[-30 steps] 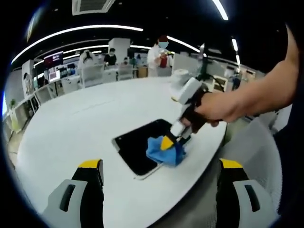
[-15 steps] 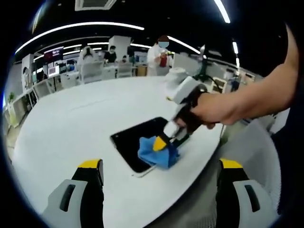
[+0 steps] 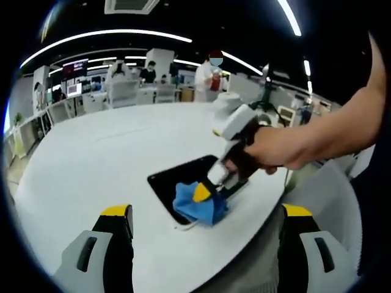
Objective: Wipe the mirror surface with the cleaning cloth until all visible marks leave the cleaned area.
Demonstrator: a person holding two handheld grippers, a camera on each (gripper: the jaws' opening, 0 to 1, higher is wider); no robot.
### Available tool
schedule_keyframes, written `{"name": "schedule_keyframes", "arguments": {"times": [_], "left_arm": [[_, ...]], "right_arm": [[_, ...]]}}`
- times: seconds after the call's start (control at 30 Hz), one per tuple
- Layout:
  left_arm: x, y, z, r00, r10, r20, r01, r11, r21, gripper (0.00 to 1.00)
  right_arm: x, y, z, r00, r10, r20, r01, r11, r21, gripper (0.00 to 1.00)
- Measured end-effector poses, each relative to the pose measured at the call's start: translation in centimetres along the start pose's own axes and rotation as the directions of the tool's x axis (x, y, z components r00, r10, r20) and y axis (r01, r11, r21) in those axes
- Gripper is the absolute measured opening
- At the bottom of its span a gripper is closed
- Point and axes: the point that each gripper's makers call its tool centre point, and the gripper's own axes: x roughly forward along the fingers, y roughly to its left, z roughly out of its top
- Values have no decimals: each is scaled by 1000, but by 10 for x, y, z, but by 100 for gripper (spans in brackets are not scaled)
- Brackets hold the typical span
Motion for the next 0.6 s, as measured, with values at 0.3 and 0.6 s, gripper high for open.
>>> {"name": "schedule_keyframes", "arguments": {"times": [0.3,0.6], "left_arm": [[1,1,0,1000,4,2,-4,1000,2,100],[1,0,0,1000,2,-2,-2,1000,0,100]], "right_arm": [[7,10,3,1000,11,2,-11,1000,0,0],[10,16,5,1000,13,-6,-13,1000,-19,0]]}}
